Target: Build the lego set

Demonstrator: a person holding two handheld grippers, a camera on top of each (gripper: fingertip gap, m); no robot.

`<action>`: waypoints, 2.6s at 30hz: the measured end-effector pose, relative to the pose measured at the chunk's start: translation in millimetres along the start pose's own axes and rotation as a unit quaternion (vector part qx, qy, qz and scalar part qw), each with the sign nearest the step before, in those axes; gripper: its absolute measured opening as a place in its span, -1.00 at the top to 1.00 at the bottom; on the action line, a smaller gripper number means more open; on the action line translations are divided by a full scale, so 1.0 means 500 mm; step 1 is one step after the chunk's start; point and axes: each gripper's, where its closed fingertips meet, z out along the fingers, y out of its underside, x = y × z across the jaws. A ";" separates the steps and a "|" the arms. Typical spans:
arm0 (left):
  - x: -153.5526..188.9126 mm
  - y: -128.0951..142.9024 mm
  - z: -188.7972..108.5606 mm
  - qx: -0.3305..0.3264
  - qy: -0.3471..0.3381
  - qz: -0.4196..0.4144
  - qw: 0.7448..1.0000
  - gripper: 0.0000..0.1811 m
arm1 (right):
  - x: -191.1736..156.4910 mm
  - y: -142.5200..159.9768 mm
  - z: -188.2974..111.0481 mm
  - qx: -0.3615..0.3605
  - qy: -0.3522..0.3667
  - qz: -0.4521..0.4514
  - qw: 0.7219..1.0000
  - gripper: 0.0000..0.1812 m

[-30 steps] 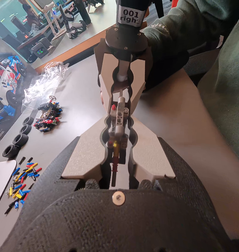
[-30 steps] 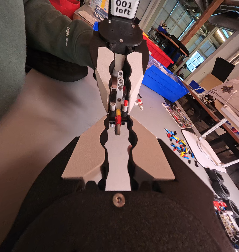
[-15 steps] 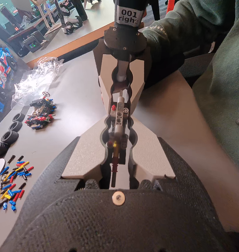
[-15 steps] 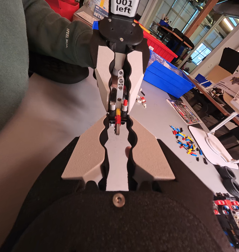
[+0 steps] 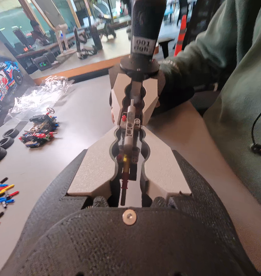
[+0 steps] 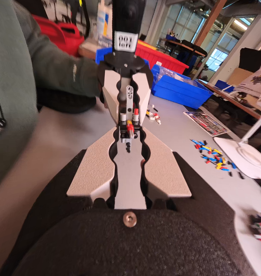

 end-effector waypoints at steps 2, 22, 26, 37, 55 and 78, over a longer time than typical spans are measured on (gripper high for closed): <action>0.000 -0.015 0.000 0.047 0.015 -0.036 0.998 0.76 | 0.001 -0.022 -0.006 0.038 -0.015 0.051 0.998 0.65; -0.037 -0.049 -0.040 0.147 0.022 -0.120 0.982 0.60 | 0.027 -0.035 -0.010 -0.031 0.050 -0.031 0.998 0.73; -0.039 -0.008 -0.026 0.036 -0.025 -0.025 0.999 0.43 | 0.030 0.016 -0.005 -0.130 0.074 -0.126 0.981 0.75; -0.011 0.003 -0.013 0.010 -0.011 0.050 0.999 0.73 | 0.008 0.000 0.010 -0.088 0.058 -0.124 0.987 0.75; 0.016 -0.130 -0.069 0.245 0.054 -0.036 0.967 0.75 | -0.013 -0.101 -0.001 0.072 0.020 -0.018 0.997 0.54; -0.018 0.045 -0.004 -0.058 -0.049 0.130 0.989 0.72 | 0.028 0.059 0.021 -0.185 0.111 -0.271 0.938 0.79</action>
